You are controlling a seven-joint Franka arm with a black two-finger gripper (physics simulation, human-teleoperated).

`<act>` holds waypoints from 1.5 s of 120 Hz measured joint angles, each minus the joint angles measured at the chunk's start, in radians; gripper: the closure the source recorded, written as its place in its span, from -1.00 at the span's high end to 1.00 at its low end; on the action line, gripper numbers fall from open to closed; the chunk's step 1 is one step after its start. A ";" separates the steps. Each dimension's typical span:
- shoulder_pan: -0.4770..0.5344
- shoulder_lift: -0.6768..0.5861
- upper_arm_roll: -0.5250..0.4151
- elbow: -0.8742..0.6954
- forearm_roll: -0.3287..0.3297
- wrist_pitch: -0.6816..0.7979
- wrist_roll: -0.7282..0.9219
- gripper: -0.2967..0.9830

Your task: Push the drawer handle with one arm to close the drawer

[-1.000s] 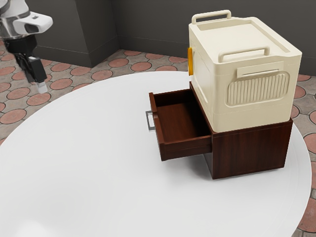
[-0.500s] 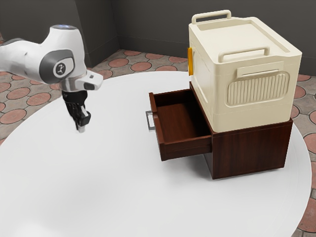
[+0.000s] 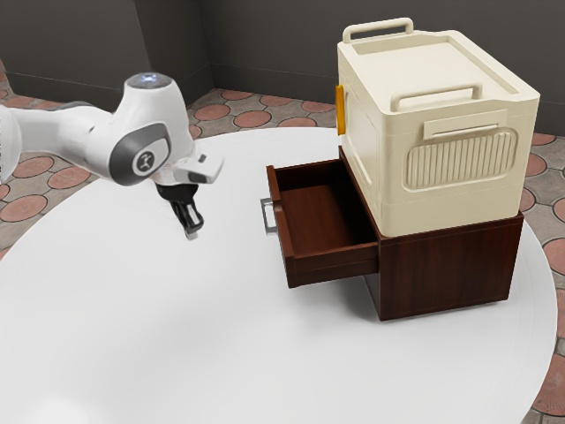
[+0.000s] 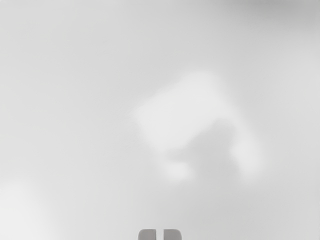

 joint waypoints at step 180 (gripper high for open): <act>-0.104 0.447 -0.035 0.472 -0.007 0.121 0.169 -0.69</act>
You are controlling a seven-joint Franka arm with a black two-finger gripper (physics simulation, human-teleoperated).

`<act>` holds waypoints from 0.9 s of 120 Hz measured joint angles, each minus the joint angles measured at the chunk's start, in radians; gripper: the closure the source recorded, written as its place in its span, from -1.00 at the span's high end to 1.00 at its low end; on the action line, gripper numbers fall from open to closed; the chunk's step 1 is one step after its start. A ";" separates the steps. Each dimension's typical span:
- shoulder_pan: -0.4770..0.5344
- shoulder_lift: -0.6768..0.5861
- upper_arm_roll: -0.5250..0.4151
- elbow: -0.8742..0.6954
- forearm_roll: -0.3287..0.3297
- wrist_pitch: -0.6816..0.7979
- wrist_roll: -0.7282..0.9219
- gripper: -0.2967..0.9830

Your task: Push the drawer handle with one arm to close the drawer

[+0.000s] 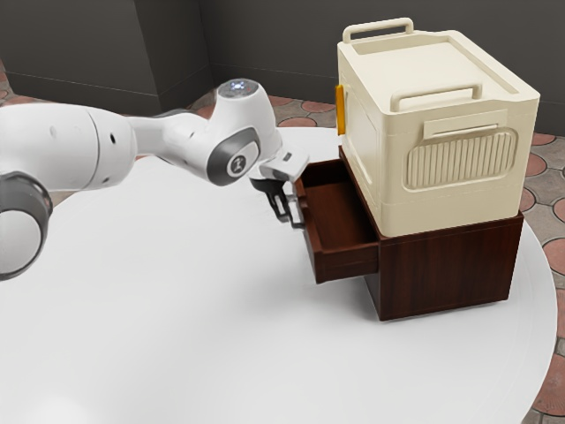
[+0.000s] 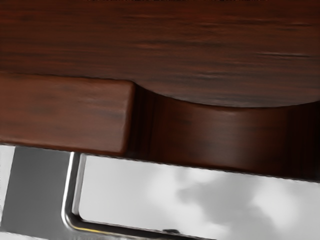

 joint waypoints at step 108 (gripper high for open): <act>-0.076 0.207 -0.037 0.321 0.009 -0.011 0.029 -0.69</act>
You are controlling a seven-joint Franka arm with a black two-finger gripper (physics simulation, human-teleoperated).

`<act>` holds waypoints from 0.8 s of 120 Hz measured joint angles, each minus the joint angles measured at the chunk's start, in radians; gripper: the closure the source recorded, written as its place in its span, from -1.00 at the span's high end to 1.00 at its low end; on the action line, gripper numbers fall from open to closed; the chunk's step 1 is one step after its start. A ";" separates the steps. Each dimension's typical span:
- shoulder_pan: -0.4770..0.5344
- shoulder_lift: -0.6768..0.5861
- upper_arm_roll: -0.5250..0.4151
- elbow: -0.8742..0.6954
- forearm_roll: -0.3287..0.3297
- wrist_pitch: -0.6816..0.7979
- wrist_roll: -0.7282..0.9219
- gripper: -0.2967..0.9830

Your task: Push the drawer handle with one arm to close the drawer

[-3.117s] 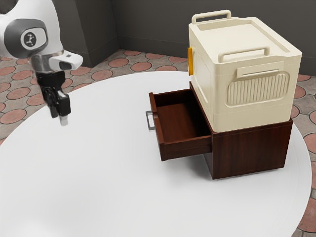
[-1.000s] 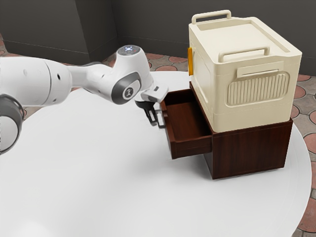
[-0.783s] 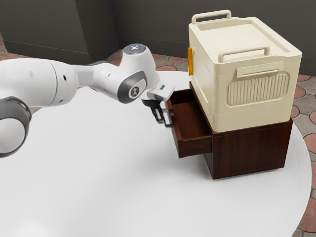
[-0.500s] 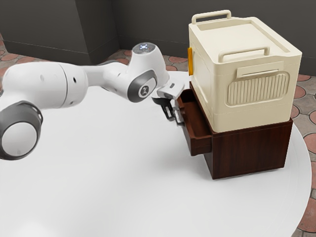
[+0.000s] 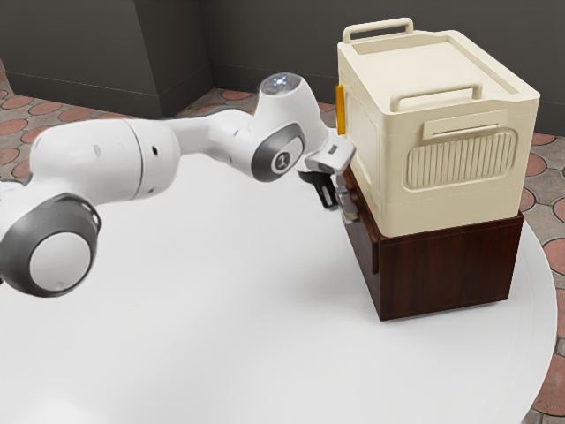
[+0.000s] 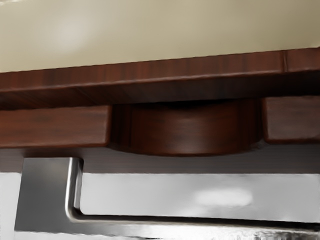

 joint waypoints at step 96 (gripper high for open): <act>0.161 -0.862 0.087 -0.521 -0.194 -0.433 -0.097 0.28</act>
